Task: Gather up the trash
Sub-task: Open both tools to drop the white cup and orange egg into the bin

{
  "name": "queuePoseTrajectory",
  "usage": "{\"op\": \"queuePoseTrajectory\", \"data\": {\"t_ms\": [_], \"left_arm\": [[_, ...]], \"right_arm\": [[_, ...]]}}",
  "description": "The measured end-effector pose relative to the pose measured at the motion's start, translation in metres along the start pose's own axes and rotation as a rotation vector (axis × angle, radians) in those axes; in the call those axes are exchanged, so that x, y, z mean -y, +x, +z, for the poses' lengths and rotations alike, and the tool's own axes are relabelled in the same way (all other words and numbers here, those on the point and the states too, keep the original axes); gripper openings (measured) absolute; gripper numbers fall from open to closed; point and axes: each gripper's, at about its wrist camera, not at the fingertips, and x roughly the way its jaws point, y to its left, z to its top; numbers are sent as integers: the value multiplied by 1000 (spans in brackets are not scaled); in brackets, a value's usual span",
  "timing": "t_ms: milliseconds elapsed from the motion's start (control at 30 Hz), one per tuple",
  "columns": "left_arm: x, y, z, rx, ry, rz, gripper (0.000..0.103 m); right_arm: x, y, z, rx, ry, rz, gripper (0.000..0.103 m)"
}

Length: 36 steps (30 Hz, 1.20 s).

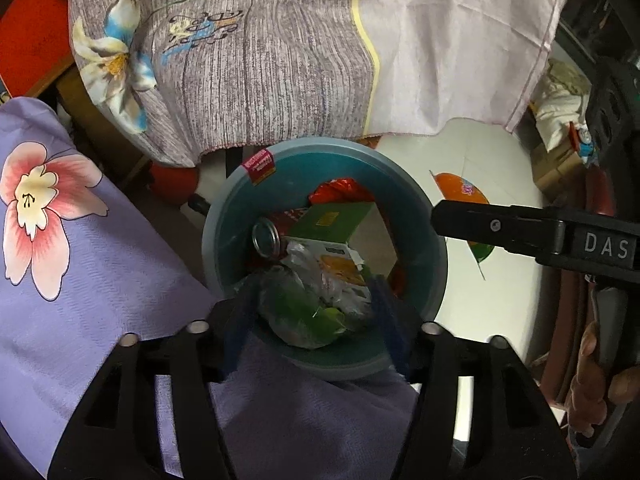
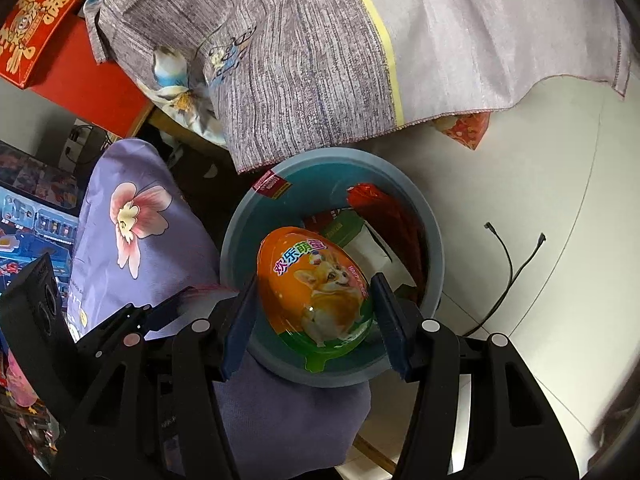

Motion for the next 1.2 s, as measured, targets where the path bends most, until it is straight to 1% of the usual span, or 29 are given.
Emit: {"op": "queuePoseTrajectory", "data": {"t_ms": [33, 67, 167, 300, 433, 700, 1000, 1033, 1100, 1200], "left_arm": [[-1, -1, 0, 6, -4, 15, 82], [-3, -4, 0, 18, -8, 26, 89], [-12, -12, 0, 38, -39, 37, 95], [-31, -26, -2, 58, -110, 35, 98], [-43, -39, -8, 75, -154, 42, 99], [-53, -49, -20, 72, -162, 81, 99], [-57, -55, -25, 92, -150, 102, 99], [-57, -56, -25, 92, -149, 103, 99], [-57, -58, -26, 95, -152, 106, 99], [-59, -60, -28, 95, -154, 101, 99]], "right_arm": [[-1, 0, 0, 0, -3, -1, 54], [-3, 0, 0, 1, -6, -2, 54], [-6, 1, 0, -3, -11, -2, 54], [-12, 3, -1, -7, -21, -1, 54], [-23, 7, 0, -15, -44, 2, 54], [-46, 17, 0, -29, -82, 12, 54], [-62, 15, 2, -14, -119, 1, 55], [-63, 13, 1, -7, -124, -4, 55], [-64, 11, 0, 3, -125, -9, 69], [-65, 9, -1, 5, -119, -5, 73]]}}
